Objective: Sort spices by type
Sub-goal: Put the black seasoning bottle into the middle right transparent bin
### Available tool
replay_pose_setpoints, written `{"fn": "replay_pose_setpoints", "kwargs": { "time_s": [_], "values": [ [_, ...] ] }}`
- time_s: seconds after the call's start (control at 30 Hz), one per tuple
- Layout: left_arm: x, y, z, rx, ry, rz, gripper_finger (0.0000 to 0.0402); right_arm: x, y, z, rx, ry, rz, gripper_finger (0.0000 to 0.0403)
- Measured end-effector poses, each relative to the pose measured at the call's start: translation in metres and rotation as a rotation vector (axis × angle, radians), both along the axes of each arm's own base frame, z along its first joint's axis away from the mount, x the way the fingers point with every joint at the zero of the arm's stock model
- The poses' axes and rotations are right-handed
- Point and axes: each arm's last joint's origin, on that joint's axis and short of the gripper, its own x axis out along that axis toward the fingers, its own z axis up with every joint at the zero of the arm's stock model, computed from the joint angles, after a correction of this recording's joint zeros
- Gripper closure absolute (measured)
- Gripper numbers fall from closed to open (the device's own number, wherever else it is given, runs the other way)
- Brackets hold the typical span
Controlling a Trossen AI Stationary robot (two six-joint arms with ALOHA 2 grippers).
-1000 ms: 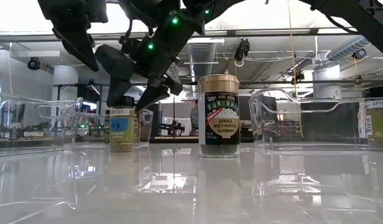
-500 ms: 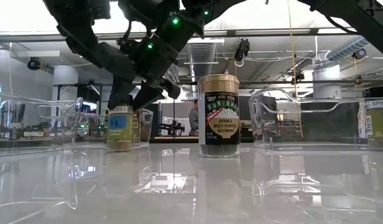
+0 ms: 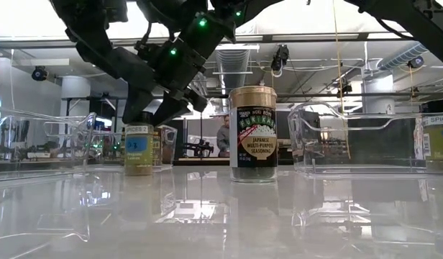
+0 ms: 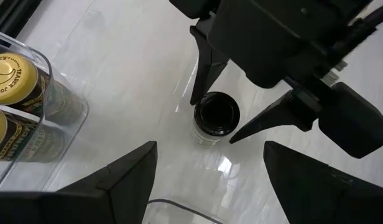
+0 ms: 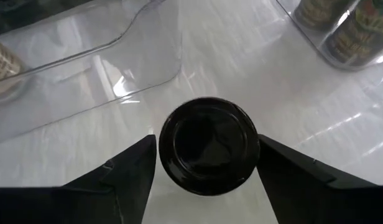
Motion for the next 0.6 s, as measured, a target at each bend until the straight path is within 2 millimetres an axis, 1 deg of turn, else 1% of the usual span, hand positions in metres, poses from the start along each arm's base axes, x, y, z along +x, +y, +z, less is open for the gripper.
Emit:
{"fn": "replay_pose_setpoints", "kwargs": {
  "time_s": [0.17, 0.27, 0.37, 0.53, 0.6],
  "values": [
    [0.0, 0.0, 0.0, 0.0, 0.0, 0.0, 0.0123, 0.0003, -0.002, -0.0002, -0.024, 0.004, 0.019, 0.0133],
    [0.0, 0.0, 0.0, 0.0, 0.0, 0.0, 0.0123, 0.0007, -0.0024, 0.0, -0.027, -0.002, 0.02, 0.0134],
    [0.0, 0.0, 0.0, 0.0, 0.0, 0.0, 0.0123, 0.0011, -0.0024, 0.0004, -0.037, -0.004, 0.03, 0.015],
    [0.0, 0.0, 0.0001, 0.0, 0.0, 0.0, 0.0123, 0.0016, -0.0024, 0.0009, -0.053, -0.006, 0.047, 0.02],
    [0.0, 0.0, 0.0, 0.0, 0.0, 0.0, 0.0123, 0.0015, -0.0024, 0.0007, -0.056, -0.003, 0.049, 0.0207]
  ]
}}
